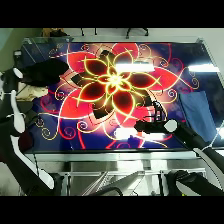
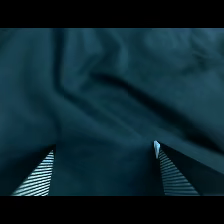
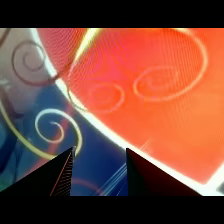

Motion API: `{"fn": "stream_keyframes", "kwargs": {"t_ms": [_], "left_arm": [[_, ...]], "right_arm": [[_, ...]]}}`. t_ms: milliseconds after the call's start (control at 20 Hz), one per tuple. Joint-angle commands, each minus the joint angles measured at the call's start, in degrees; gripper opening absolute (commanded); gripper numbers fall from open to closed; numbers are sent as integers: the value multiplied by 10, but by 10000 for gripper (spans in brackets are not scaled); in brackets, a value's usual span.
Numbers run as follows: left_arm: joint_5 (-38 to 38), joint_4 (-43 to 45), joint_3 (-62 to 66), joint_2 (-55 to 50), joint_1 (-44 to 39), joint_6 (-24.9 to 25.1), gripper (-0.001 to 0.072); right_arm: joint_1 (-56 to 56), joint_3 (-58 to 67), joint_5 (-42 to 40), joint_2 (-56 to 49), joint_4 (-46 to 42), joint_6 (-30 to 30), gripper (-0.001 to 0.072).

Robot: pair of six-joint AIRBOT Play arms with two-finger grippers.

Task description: Fold the shirts.

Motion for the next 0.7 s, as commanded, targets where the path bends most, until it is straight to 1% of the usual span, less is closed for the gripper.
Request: {"fn": "stream_keyframes", "kwargs": {"t_ms": [0, 50, 100, 200, 250, 350, 450, 500, 550, 650], "left_arm": [[87, 51, 9, -62, -19, -9, 646], [85, 51, 6, -67, -19, -11, 346], [66, 50, 10, -68, -19, -11, 4], [28, 29, 38, -56, -23, -14, 15], [24, 11, 45, -32, -30, -14, 15], [54, -52, 45, 33, -50, -13, 15], [84, -148, 45, 111, -80, -10, 15], [83, -184, 45, 149, -96, -5, 15], [68, -212, 45, 190, -116, -4, 15], [-5, -242, 33, 271, -156, -5, 15]], "right_arm": [[0, 0, 6, -3, 2, 1, 386], [0, 0, 5, -3, 2, 1, 386], [0, 0, 5, -3, 2, 1, 385], [0, 0, 5, -3, 2, 0, 386], [0, 0, 5, -3, 2, 0, 385], [0, 0, 5, -3, 2, 1, 385], [0, 0, 6, 0, 20, 1, 384], [0, 3, 6, 5, 25, 0, 383], [0, 9, 10, 12, 25, 0, 383], [-15, 33, 48, 31, 23, -32, 382]]}}
